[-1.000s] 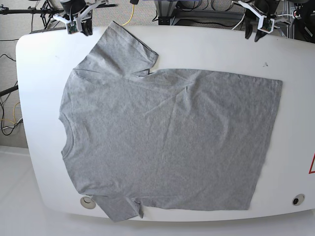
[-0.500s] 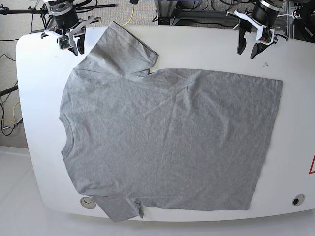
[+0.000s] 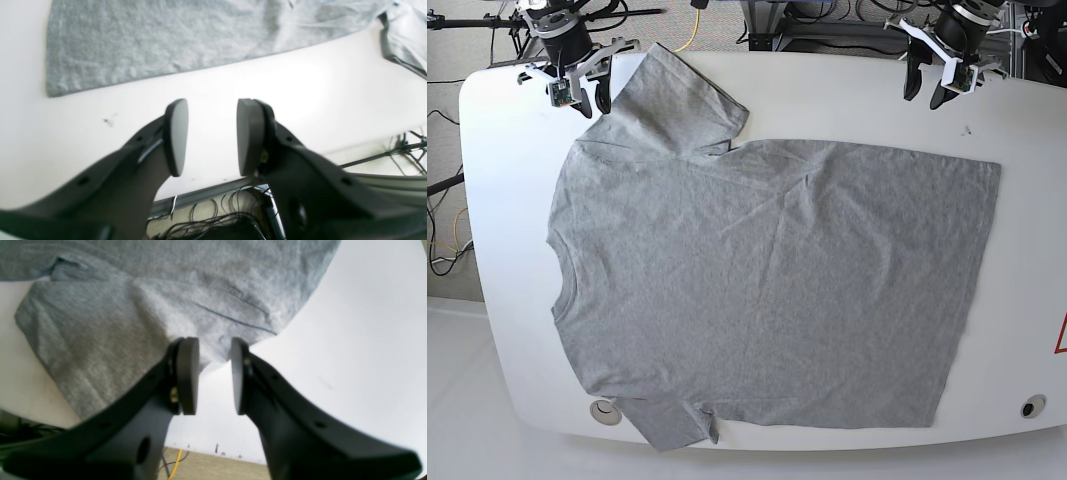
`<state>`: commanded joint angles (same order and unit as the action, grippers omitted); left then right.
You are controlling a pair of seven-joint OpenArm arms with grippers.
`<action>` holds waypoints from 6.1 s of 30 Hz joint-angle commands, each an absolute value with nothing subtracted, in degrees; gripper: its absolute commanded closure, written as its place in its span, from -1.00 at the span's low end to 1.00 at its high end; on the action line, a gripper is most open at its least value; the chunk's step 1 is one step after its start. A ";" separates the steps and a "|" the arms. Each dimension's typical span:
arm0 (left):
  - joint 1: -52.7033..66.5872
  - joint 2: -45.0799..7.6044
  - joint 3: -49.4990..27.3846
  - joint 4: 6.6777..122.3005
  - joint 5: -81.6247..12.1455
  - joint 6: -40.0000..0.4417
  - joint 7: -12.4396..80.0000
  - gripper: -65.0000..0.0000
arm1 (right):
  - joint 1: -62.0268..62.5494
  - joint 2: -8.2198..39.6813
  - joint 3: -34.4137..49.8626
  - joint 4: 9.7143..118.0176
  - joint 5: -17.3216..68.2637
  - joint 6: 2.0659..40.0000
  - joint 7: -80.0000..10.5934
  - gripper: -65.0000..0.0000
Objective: Fold the T-shirt properly
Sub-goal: 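Move right gripper over the grey shirt sleeve, left gripper toward hem corner, then grasp the sleeve edge with the right gripper and lift slightly, then move the left gripper to the hem corner on the sleeve's side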
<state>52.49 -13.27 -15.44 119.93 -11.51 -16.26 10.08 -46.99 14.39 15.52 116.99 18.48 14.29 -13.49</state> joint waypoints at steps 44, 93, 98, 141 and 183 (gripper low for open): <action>47.12 -14.35 -17.16 118.96 -14.93 -15.04 9.61 0.24 | -43.04 8.80 19.69 104.57 27.57 20.63 -17.84 0.29; 40.32 -13.42 -18.70 112.01 -22.09 -15.07 12.11 0.21 | -38.90 7.21 16.31 107.84 32.79 20.14 -26.89 0.23; 40.40 -13.40 -18.76 111.93 -21.62 -15.06 12.02 0.22 | -38.45 7.07 16.45 107.76 33.43 20.19 -28.67 0.24; 38.23 -13.99 -18.90 110.29 -23.11 -15.15 12.26 0.18 | -36.92 6.17 17.17 106.55 32.45 19.34 -34.92 0.49; 32.95 -14.19 -28.16 99.87 -33.60 -15.37 18.55 0.10 | -36.87 5.99 16.99 106.13 31.41 19.97 -35.91 0.88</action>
